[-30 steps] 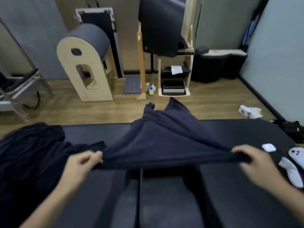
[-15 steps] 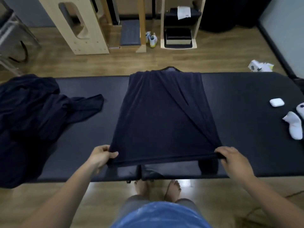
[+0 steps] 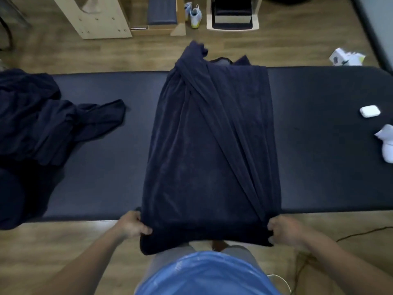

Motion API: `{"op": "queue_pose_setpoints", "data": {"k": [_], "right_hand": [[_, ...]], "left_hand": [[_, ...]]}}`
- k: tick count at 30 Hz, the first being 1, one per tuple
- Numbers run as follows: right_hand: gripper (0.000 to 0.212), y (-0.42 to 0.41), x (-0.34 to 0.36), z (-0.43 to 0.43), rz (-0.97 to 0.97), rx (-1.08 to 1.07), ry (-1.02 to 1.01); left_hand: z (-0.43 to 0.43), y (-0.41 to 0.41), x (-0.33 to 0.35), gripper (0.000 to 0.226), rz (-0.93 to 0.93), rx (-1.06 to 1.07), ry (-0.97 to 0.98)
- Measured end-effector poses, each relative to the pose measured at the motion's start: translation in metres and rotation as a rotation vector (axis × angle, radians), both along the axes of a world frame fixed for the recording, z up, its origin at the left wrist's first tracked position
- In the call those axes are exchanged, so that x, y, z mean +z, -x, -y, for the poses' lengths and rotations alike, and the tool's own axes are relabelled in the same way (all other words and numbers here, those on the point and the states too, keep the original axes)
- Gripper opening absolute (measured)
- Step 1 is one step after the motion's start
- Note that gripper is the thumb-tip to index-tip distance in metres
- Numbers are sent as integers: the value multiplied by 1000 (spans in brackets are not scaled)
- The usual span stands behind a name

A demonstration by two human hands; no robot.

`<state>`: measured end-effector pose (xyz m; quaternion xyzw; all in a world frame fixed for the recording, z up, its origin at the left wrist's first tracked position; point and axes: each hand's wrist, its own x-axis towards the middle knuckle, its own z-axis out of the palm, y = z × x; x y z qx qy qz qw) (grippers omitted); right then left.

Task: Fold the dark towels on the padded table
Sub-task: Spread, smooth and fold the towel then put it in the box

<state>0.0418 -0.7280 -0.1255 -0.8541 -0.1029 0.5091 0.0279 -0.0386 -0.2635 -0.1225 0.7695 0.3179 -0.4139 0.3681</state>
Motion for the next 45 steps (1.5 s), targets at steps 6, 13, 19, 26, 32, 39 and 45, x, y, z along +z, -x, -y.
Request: {"op": "queue_pose_setpoints", "data": {"k": [6,13,19,26,32,39,45], "right_hand": [[62,-59,2,-53,377,-443,-195],[12,-36,-9,-61,222,-279,-14],[22,-46,9,-63,-46,-401,-15],[71,-134,4,-128,204,-572,-263],[14,-84,-15,-108,256,-362,-182],[33,-85,3,-134,239,-418,-257],[87,-131,17,-261,307,-200,-482]], "left_hand": [[4,-47,-2,7,144,-7,-182],[-6,-2,-8,17,-30,-211,-204],[-10,-8,4,16,-73,-416,-253],[8,-135,1,26,264,61,-228],[-6,-87,1,23,55,-260,-226],[-17,-93,7,33,34,-174,-199],[-3,-193,-8,47,555,8,-255]]}}
